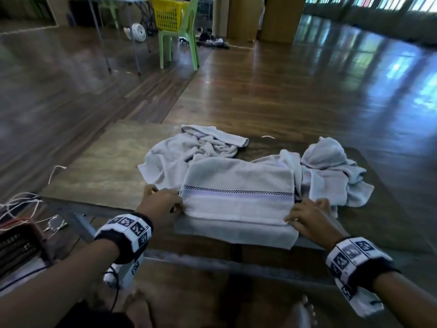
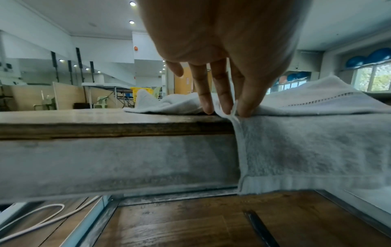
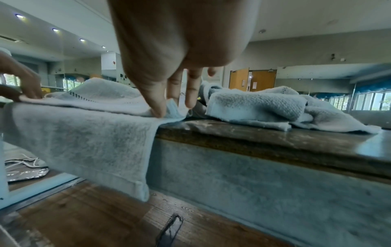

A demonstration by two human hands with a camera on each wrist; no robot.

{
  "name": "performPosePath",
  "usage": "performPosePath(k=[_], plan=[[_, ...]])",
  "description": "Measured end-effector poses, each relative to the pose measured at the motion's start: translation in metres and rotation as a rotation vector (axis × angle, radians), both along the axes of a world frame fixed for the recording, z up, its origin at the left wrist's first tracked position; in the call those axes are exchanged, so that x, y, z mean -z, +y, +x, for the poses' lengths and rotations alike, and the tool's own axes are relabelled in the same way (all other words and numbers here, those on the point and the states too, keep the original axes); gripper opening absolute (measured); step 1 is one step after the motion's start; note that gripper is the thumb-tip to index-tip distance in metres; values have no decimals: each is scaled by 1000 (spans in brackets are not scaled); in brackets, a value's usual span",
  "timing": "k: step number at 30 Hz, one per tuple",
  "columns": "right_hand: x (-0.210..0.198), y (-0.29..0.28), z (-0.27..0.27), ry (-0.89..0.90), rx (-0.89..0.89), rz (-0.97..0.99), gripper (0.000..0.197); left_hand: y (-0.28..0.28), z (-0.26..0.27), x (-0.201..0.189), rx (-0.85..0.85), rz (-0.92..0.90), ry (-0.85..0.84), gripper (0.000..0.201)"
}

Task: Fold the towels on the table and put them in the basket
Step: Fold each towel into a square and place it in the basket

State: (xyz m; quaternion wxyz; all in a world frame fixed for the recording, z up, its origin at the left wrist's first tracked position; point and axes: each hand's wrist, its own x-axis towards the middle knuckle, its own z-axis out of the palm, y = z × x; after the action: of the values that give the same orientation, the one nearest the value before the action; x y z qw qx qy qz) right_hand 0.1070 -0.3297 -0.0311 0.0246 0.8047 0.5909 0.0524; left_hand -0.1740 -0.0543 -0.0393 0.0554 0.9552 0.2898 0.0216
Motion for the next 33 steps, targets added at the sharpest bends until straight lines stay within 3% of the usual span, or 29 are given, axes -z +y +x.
performPosePath(k=[5,14,18,24,29,33], plan=[[2,17,11,22,83,39,10,6,19,-9,-48,61,69,16],[-6,35,17,-36,178,20,16,16,43,-15,-92,54,84,22],[-9,28,16,-18,185,77,20,16,32,-19,-67,43,-3,22],[-20,1,10,26,153,309,14,8,-4,-22,6,55,-273,6],[-3,-17,1,29,22,179,21,-5,-20,-8,93,86,-100,13],[5,-17,-1,-1,-27,85,23,-5,-18,-1,75,30,-87,20]])
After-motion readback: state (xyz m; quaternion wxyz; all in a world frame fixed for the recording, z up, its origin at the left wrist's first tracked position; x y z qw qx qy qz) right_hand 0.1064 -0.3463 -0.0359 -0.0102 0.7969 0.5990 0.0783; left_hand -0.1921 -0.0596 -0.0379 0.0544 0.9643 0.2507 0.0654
